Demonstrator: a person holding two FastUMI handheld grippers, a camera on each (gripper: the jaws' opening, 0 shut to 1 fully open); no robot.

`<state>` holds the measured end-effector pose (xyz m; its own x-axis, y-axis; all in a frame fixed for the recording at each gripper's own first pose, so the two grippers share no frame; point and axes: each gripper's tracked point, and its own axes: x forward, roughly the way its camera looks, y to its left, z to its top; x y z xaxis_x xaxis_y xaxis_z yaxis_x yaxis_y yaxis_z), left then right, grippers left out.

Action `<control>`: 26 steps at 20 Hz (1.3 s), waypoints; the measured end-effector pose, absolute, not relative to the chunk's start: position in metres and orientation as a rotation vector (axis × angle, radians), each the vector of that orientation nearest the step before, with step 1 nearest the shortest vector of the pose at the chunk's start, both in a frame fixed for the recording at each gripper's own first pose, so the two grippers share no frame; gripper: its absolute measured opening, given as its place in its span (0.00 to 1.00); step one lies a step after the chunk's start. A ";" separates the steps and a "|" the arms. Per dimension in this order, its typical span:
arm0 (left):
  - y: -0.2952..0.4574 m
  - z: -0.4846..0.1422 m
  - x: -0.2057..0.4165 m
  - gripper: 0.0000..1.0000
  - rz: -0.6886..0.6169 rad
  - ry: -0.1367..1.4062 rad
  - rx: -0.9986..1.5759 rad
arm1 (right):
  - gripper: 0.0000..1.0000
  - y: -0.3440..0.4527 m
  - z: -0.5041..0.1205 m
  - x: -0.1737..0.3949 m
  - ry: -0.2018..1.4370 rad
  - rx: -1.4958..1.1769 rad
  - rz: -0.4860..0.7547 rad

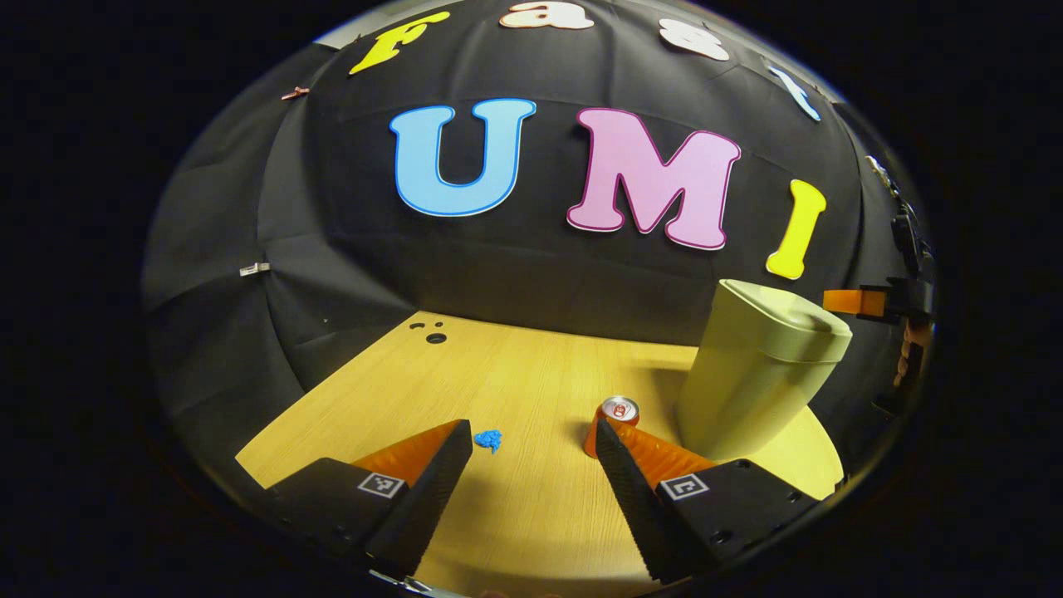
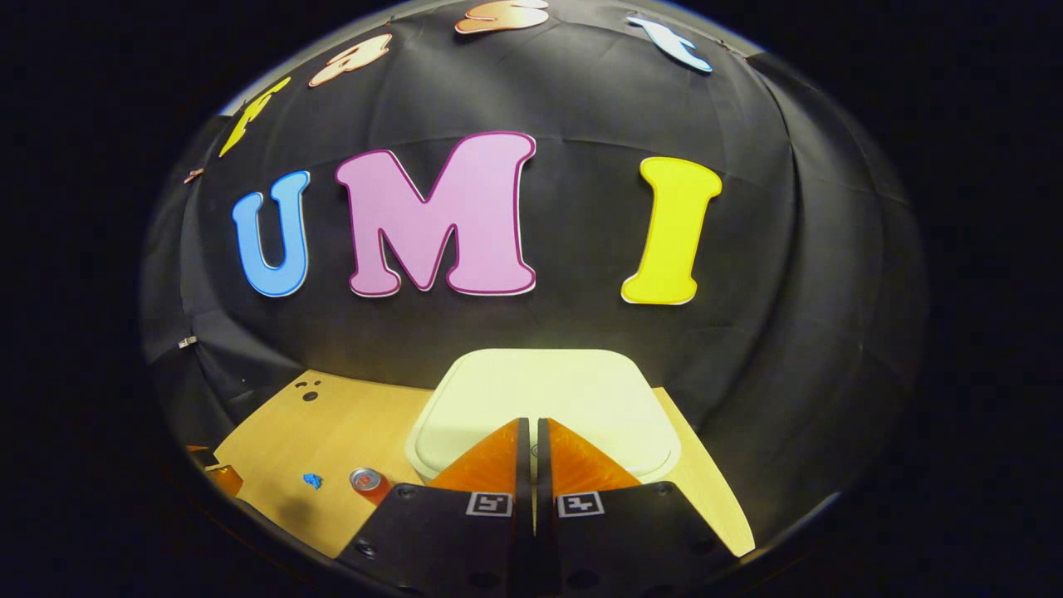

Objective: Press the lid of the desktop garbage bin to open it, pick up the crumpled paper on the desktop and throw it into the bin, then pick up the pop can on the desktop and drop it into the bin, and finally close the garbage bin lid.

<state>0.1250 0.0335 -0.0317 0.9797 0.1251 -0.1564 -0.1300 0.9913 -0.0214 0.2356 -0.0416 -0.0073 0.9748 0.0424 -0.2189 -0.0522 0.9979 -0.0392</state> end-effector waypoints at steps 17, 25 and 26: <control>0.036 -0.044 0.137 0.96 0.135 0.190 -0.031 | 0.06 -0.041 -0.023 0.248 0.232 -0.061 0.045; 0.035 -0.038 0.131 0.96 0.114 0.157 -0.012 | 0.05 -0.029 -0.019 0.206 0.221 -0.057 0.040; 0.038 -0.040 0.130 0.96 0.118 0.159 -0.014 | 0.05 -0.027 -0.023 0.200 0.226 -0.070 0.043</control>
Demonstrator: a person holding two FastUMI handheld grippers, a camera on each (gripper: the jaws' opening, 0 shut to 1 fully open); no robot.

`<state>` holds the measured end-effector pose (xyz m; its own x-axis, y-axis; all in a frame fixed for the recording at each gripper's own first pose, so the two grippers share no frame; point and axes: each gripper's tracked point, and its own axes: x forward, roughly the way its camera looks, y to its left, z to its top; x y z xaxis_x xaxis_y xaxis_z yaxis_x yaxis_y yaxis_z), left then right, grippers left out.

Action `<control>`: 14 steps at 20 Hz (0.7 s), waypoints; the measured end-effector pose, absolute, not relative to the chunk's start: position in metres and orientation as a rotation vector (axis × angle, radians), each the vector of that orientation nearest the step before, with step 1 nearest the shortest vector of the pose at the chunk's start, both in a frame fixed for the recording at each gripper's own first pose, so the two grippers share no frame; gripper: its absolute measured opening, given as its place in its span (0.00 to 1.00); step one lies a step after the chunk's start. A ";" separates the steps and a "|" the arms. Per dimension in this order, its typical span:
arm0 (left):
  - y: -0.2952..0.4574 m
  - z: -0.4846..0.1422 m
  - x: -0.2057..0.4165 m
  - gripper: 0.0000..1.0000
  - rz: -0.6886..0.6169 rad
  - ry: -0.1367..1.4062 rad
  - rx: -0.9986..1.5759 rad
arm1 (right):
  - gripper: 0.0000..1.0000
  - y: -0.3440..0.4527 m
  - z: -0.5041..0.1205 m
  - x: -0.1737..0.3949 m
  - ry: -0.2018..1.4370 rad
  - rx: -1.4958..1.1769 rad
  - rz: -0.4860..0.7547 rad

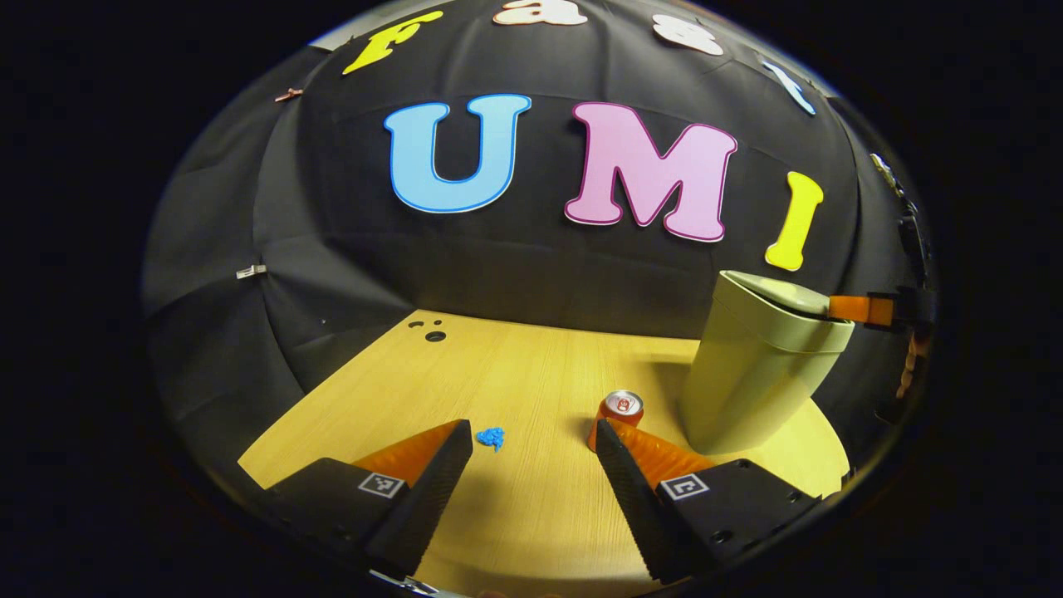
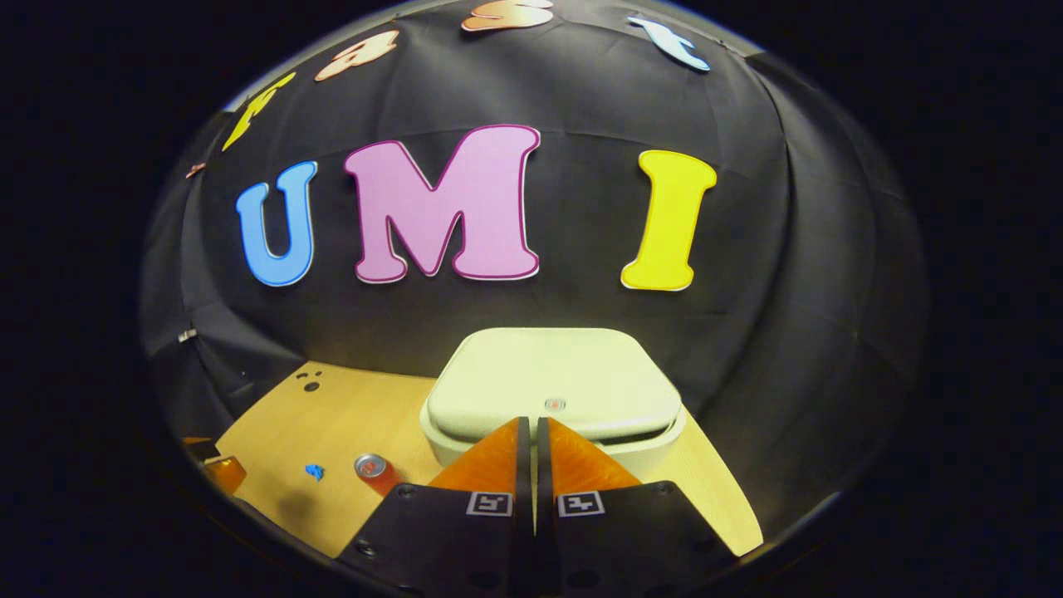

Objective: Press the lid of the desktop garbage bin to open it, pick up the crumpled paper on the desktop and throw it into the bin, then pick up the pop can on the desktop and drop it into the bin, and finally close the garbage bin lid.

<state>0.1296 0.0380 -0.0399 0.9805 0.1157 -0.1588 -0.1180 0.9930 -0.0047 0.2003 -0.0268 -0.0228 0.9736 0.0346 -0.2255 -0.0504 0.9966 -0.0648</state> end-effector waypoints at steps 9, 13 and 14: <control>0.056 -0.058 0.128 0.96 0.126 0.183 -0.015 | 0.05 -0.030 -0.031 0.176 0.258 -0.016 0.013; 0.069 -0.070 0.138 0.96 0.134 0.191 -0.009 | 0.05 -0.036 -0.031 0.169 0.263 -0.014 -0.003; 0.072 -0.074 0.139 0.96 0.135 0.196 -0.005 | 0.05 -0.036 -0.031 0.167 0.263 -0.011 -0.004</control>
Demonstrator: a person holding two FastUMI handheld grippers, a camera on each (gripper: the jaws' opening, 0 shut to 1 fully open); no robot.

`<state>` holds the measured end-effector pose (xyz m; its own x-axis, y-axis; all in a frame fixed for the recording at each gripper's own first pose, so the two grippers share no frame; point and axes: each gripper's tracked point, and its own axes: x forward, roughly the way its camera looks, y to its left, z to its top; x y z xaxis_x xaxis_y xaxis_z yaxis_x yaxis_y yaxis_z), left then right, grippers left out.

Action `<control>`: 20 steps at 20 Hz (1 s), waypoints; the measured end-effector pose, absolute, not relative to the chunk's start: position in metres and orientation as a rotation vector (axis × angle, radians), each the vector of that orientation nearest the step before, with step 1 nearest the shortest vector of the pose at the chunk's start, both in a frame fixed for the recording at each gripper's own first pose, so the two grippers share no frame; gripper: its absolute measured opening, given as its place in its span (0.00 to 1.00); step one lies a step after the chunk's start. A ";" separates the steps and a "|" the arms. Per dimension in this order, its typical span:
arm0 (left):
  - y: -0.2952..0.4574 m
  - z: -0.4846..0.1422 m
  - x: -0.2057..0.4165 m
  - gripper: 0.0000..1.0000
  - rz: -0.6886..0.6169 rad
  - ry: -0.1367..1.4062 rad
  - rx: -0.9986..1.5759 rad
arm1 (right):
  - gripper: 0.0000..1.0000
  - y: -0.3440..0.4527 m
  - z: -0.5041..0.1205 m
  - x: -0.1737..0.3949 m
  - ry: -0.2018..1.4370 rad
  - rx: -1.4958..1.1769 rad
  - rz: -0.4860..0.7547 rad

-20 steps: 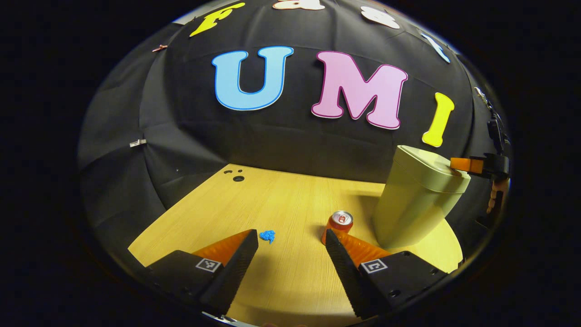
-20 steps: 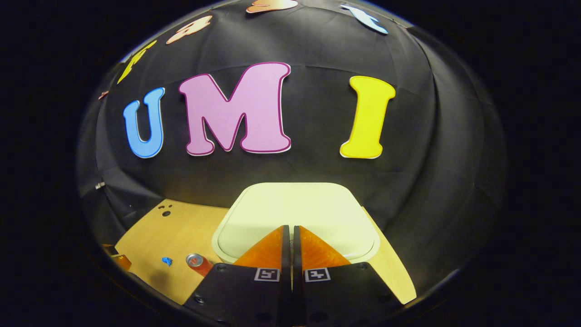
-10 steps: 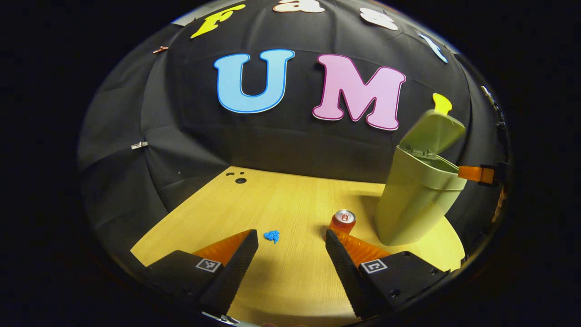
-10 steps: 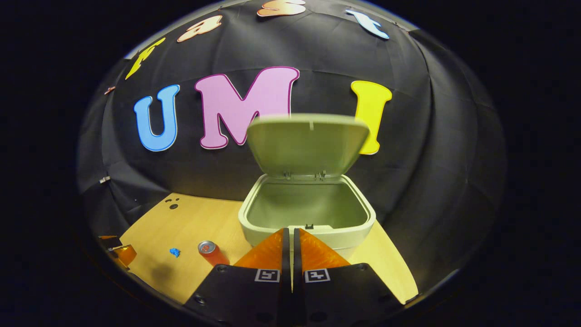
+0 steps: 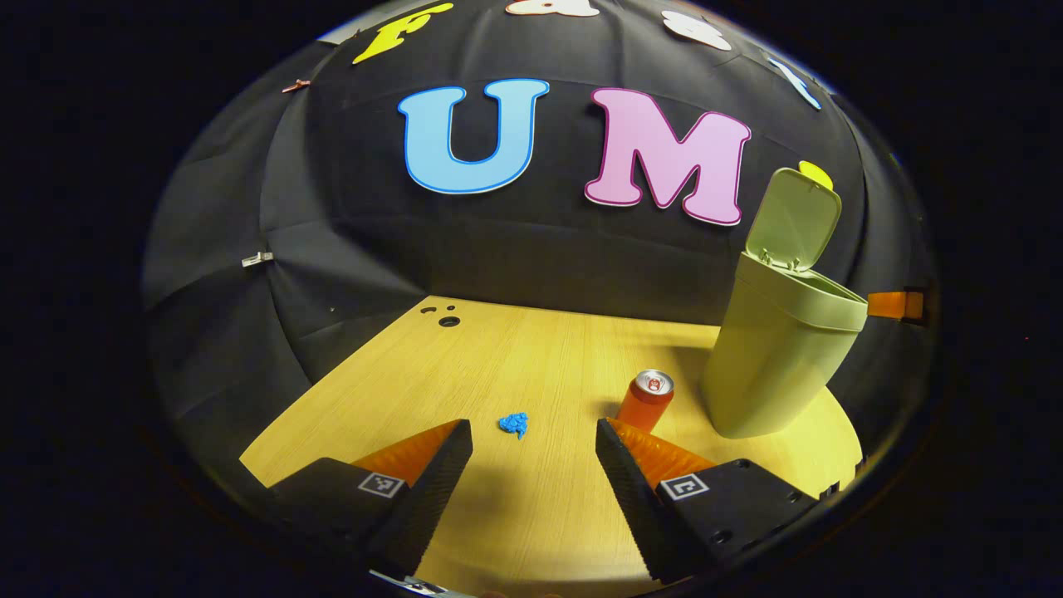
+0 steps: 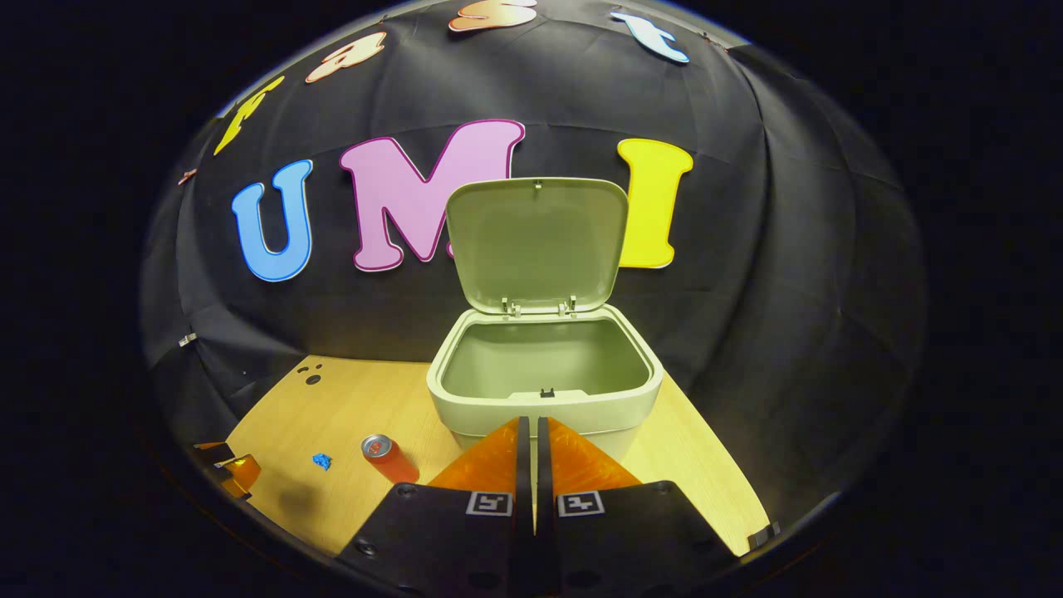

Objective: Press the lid of the desktop garbage bin to open it, pick up the crumpled paper on the desktop and throw it into the bin, then pick up the pop can on the desktop and drop it into the bin, and finally close the garbage bin lid.

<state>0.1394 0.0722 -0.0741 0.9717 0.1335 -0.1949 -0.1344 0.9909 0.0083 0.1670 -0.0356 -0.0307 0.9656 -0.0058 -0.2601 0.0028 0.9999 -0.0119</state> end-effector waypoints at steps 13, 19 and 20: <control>0.108 -0.115 0.221 0.96 0.095 0.258 0.019 | 0.09 -0.018 -0.066 0.143 0.386 -0.030 0.058; 0.116 -0.152 0.270 0.96 0.110 0.344 0.006 | 0.83 -0.028 -0.083 0.131 0.438 -0.021 0.041; 0.117 -0.156 0.276 0.96 0.112 0.353 0.006 | 0.92 -0.032 -0.085 0.129 0.444 -0.018 0.029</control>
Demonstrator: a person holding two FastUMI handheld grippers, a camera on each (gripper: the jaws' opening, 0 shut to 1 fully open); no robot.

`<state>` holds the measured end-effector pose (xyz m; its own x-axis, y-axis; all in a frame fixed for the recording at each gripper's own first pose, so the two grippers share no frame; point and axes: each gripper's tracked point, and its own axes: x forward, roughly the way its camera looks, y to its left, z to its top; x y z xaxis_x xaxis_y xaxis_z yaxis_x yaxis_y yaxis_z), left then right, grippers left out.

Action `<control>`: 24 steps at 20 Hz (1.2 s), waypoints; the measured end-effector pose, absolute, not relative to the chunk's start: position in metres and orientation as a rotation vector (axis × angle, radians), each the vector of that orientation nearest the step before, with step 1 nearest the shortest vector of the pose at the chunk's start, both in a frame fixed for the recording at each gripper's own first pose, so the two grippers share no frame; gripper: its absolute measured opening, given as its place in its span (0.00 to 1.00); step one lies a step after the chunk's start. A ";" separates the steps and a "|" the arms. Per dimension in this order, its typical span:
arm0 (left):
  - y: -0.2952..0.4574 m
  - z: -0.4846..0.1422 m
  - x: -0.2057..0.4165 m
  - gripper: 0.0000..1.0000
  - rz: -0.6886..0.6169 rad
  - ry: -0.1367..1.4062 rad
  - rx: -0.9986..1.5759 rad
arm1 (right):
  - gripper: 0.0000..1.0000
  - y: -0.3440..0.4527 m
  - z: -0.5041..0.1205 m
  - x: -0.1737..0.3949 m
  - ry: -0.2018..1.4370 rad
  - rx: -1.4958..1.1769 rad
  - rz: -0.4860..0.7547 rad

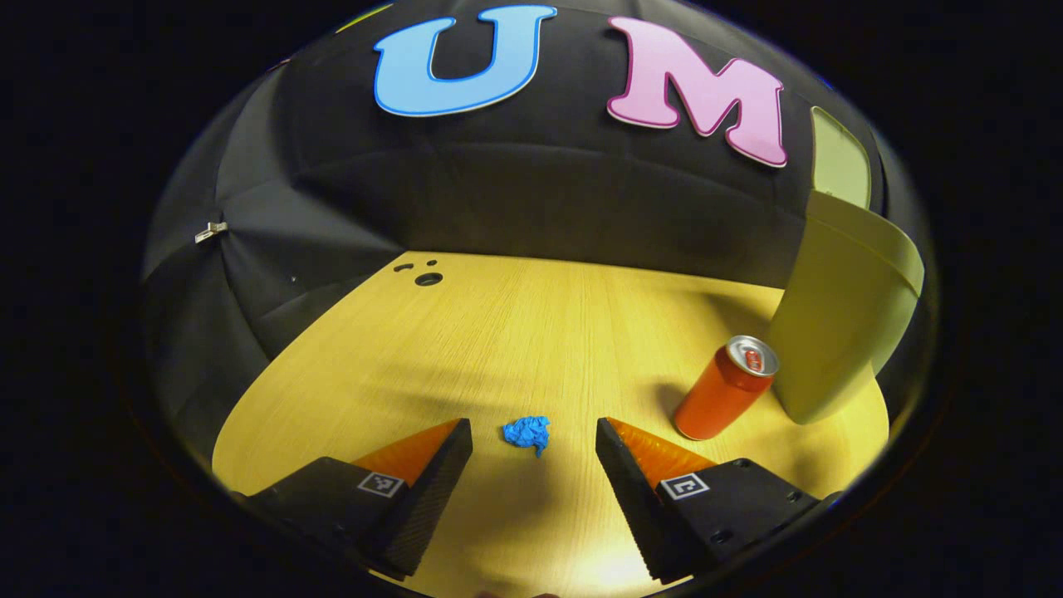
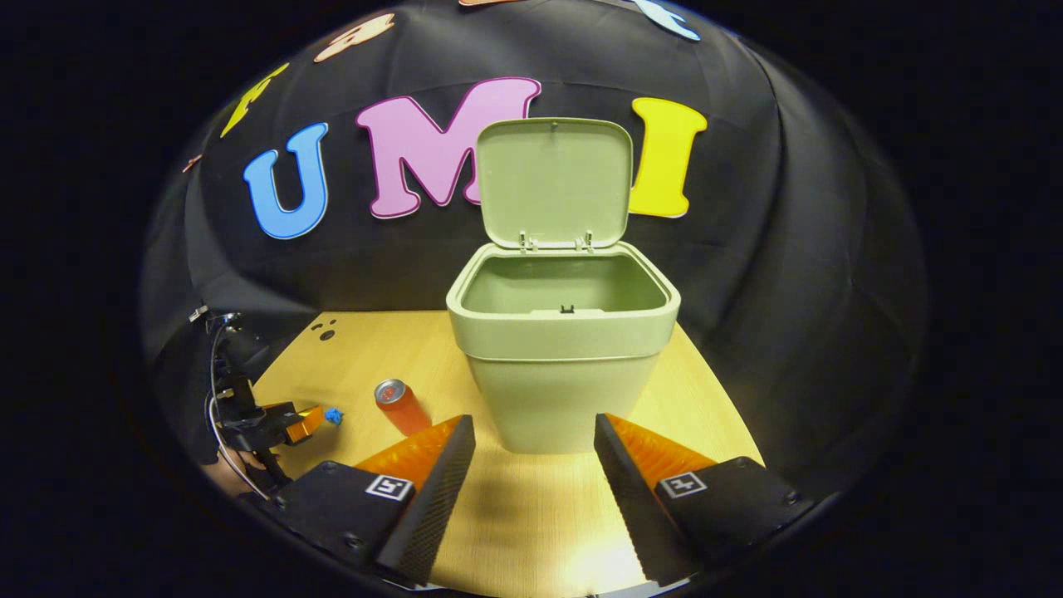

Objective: Press the lid of the desktop garbage bin to open it, pick up the crumpled paper on the desktop and throw it into the bin, then pick up the pop can on the desktop and drop it into the bin, and finally close the garbage bin lid.

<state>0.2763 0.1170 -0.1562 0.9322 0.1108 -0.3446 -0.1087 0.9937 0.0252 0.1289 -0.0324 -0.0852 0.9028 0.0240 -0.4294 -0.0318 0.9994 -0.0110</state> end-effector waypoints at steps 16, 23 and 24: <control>0.132 -0.218 0.331 0.93 0.195 0.444 0.020 | 0.98 -0.070 -0.116 0.100 0.525 0.004 -0.076; 0.122 -0.218 0.334 0.52 0.151 0.414 0.045 | 0.98 -0.056 -0.120 0.090 0.521 0.001 -0.058; 0.122 -0.219 0.334 0.44 0.144 0.411 0.049 | 0.97 -0.054 -0.120 0.089 0.517 0.002 -0.056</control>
<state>0.3339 0.1219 -0.2190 0.9065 0.1497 -0.3947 -0.1297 0.9886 0.0770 0.0885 -0.0539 -0.1201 0.8676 -0.0531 -0.4945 0.0544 0.9984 -0.0119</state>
